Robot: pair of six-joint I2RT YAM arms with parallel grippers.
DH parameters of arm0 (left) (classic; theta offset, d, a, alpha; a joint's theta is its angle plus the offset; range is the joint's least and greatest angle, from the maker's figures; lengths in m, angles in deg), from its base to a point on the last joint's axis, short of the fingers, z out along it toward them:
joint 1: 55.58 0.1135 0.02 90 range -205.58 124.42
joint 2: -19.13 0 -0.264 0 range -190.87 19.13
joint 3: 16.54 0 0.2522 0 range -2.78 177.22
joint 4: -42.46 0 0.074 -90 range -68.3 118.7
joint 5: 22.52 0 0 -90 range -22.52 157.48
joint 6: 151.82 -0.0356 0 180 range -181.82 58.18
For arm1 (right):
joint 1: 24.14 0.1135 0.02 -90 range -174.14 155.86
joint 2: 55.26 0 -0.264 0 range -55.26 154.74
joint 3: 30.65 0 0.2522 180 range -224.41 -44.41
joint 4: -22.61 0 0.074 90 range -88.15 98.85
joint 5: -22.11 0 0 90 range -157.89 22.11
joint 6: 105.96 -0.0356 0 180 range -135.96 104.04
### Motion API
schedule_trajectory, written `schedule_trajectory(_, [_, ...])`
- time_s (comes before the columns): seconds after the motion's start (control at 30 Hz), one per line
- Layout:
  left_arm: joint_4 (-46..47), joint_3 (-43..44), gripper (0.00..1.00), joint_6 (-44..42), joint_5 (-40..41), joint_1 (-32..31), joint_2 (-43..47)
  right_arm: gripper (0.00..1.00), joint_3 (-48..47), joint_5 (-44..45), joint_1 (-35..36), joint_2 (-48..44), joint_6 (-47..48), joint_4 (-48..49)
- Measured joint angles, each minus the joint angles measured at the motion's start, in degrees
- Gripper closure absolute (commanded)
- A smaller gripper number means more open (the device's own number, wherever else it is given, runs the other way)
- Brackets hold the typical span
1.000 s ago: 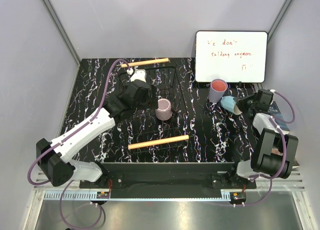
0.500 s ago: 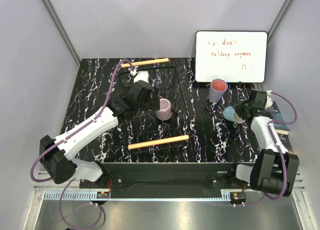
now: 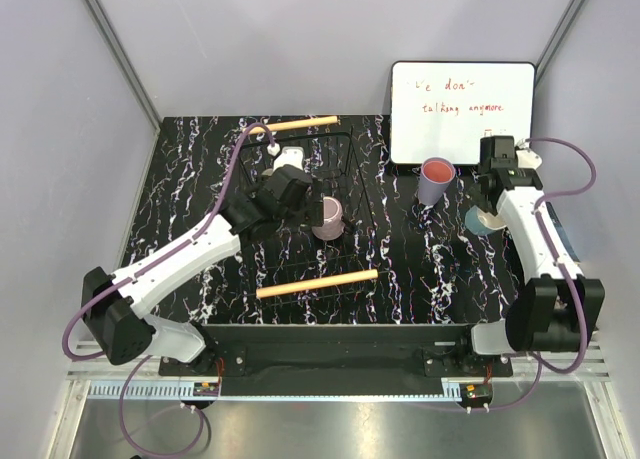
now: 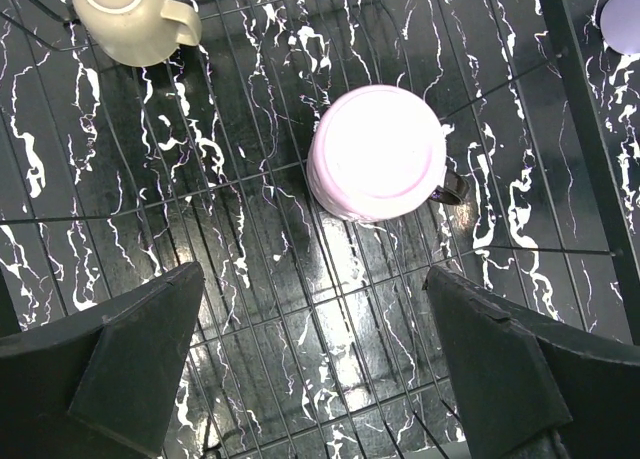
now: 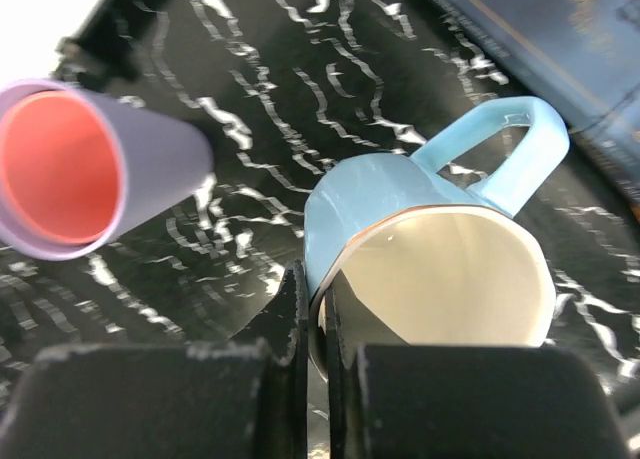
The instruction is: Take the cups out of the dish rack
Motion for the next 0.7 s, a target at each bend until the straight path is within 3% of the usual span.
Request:
schedule_trajectory(0.23, [0.0,0.0,0.01,0.4,0.0,-1.1,-0.5,1.0,-8.7,3.2,0.0,11.0,3.7,-4.8])
schedule_trajectory(0.7, [-0.2,0.0,0.01,0.4,1.0,-1.7,-0.8,1.0,-29.8,5.5,-0.1,32.2,6.3,-5.4])
